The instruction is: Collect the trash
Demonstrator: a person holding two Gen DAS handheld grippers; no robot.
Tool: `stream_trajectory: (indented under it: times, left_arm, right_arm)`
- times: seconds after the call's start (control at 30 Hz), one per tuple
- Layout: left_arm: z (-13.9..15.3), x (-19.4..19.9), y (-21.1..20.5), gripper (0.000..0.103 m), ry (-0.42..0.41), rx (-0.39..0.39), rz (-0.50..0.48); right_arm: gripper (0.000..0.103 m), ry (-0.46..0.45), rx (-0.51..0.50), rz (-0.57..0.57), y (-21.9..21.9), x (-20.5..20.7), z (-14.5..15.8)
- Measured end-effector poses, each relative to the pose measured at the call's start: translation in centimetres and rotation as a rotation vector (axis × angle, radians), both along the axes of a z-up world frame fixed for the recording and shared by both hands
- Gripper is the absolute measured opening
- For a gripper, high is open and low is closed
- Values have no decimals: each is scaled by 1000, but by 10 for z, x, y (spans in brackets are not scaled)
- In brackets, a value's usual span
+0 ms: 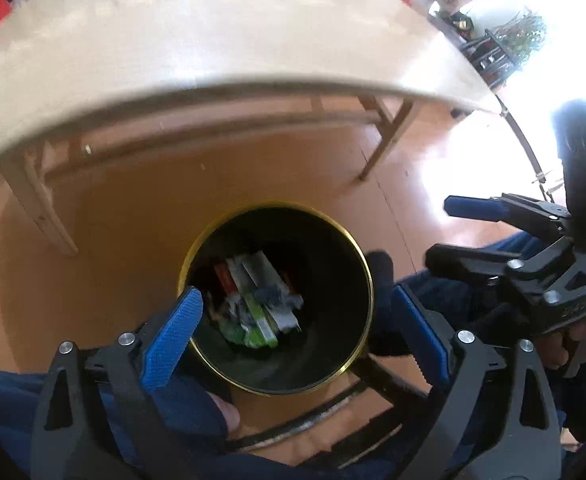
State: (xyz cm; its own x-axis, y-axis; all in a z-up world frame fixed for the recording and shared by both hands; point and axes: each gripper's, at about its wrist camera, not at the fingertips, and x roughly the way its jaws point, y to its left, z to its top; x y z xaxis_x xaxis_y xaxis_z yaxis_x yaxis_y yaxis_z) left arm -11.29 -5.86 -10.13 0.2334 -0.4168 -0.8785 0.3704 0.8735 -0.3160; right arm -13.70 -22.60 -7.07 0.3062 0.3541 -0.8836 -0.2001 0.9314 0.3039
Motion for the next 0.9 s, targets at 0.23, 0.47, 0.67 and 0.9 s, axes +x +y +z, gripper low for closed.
stream_trajectory:
  times: [0.23, 0.47, 0.67, 0.9]
  left_arm:
    - [96, 43, 12, 96, -296, 44, 63]
    - [154, 114, 10, 96, -463, 85, 195]
    - [143, 152, 9, 96, -502, 128, 284]
    - [106, 169, 19, 96, -455, 179, 291]
  right_arm:
    - [96, -250, -98, -64, -8, 41, 88]
    - [96, -385, -154, -147, -10, 103, 139]
    - [96, -420, -149, -218, -22, 140, 133]
    - [96, -392, -183, -252, -33, 162, 107]
